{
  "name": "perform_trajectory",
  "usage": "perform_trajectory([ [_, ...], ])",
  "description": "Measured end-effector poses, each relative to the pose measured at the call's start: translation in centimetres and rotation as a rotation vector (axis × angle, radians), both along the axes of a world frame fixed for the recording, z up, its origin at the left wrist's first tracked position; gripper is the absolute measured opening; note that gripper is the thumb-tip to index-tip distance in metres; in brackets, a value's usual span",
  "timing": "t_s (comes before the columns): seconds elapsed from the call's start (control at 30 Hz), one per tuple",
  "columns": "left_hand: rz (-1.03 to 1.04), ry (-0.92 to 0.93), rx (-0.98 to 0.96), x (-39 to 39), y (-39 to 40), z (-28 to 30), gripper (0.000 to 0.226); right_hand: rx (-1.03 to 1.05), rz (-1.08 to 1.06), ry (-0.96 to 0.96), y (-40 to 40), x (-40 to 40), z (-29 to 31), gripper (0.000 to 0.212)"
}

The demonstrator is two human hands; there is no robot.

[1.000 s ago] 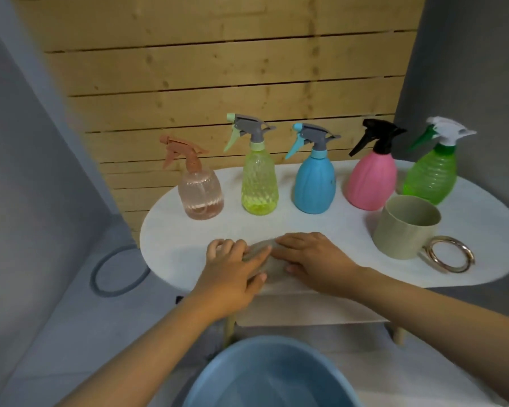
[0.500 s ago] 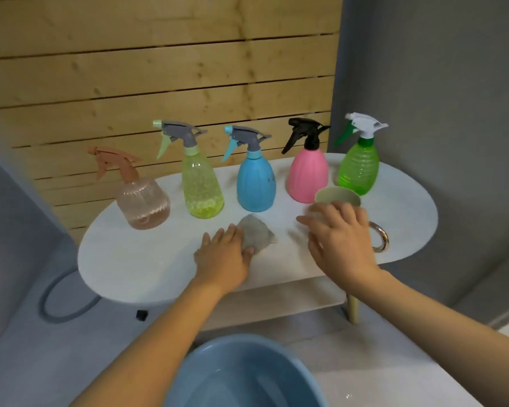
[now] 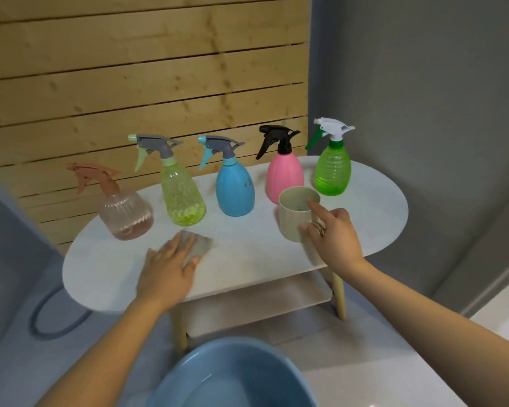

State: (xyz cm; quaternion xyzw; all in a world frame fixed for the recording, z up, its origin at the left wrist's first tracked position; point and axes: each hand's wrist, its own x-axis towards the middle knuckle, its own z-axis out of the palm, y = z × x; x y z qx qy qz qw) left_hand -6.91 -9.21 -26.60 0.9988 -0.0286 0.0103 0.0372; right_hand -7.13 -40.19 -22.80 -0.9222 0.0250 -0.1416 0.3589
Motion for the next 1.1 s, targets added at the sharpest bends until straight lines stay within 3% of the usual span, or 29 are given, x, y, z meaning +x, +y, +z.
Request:
perform_trajectory([
  [0.13,0.08,0.04,-0.052,1.0,-1.9,0.3,0.057,-0.007,0.055,0.05,0.7,0.0,-0.4,0.049],
  [0.33,-0.226,0.01,-0.074,1.6,-11.9,0.1,0.057,-0.035,-0.001,-0.209,-0.1,0.9,-0.7,0.041],
  [0.47,-0.361,0.018,-0.117,0.6,-9.5,0.1,0.056,-0.013,0.04,-0.303,0.4,1.1,-0.3,0.037],
  [0.6,-0.066,-0.035,-0.099,1.0,-2.3,0.0,0.061,0.087,0.033,-0.249,1.0,0.9,-0.2,0.036],
  [0.7,0.066,-0.032,-0.074,2.3,-3.2,-0.3,0.056,0.185,0.003,-0.24,0.5,0.7,-0.3,0.034],
  [0.93,-0.307,-0.047,-0.095,3.6,-18.1,0.1,0.056,0.143,-0.119,-0.294,-3.1,1.3,0.8,0.03],
  [1.03,-0.391,-0.01,-0.11,3.3,-17.2,0.2,0.054,0.162,-0.159,-0.314,-4.5,1.7,1.2,0.028],
  [1.1,-0.331,0.0,-0.115,3.4,-15.1,0.0,0.054,0.186,-0.17,-0.32,-5.1,1.8,1.5,0.028],
])
